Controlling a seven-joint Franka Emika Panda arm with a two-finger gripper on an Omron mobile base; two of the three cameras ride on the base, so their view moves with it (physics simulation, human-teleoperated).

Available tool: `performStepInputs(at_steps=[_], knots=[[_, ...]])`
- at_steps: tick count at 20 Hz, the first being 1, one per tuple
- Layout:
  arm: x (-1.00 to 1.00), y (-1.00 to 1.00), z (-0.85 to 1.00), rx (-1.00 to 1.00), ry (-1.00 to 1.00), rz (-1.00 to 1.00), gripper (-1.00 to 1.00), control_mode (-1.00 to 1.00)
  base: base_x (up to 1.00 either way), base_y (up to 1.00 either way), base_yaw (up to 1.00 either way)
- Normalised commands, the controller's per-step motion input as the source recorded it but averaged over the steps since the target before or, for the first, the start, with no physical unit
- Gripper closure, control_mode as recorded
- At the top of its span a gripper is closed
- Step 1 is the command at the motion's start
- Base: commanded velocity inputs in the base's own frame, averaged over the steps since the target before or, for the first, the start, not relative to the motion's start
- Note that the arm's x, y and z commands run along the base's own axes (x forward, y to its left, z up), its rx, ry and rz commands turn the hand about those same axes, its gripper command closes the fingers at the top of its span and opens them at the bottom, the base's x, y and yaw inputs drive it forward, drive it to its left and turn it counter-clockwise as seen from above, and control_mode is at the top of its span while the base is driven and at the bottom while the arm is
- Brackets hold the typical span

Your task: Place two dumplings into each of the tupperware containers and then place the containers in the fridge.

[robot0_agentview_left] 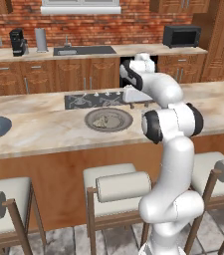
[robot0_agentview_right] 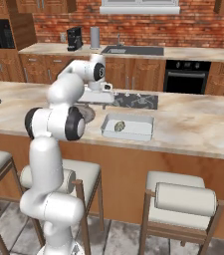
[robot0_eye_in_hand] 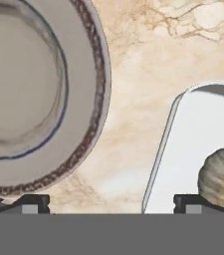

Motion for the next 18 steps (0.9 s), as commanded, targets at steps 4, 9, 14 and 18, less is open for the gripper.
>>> performStepInputs(at_steps=[4,9,14,18], knots=[[-0.03,0.95,0.01,0.00,0.08,0.00,-1.00,-1.00,0.00,0.00,0.00],[-0.19,1.00,0.00,-0.04,0.11,0.00,-1.00,-1.00,0.00,0.00,0.00],[-0.04,0.78,-0.02,-0.01,0.16,-0.01,-1.00,-1.00,0.00,0.00,0.00],[-0.02,0.41,-0.17,0.00,0.26,-0.09,-1.00,-1.00,0.00,0.00,0.00]])
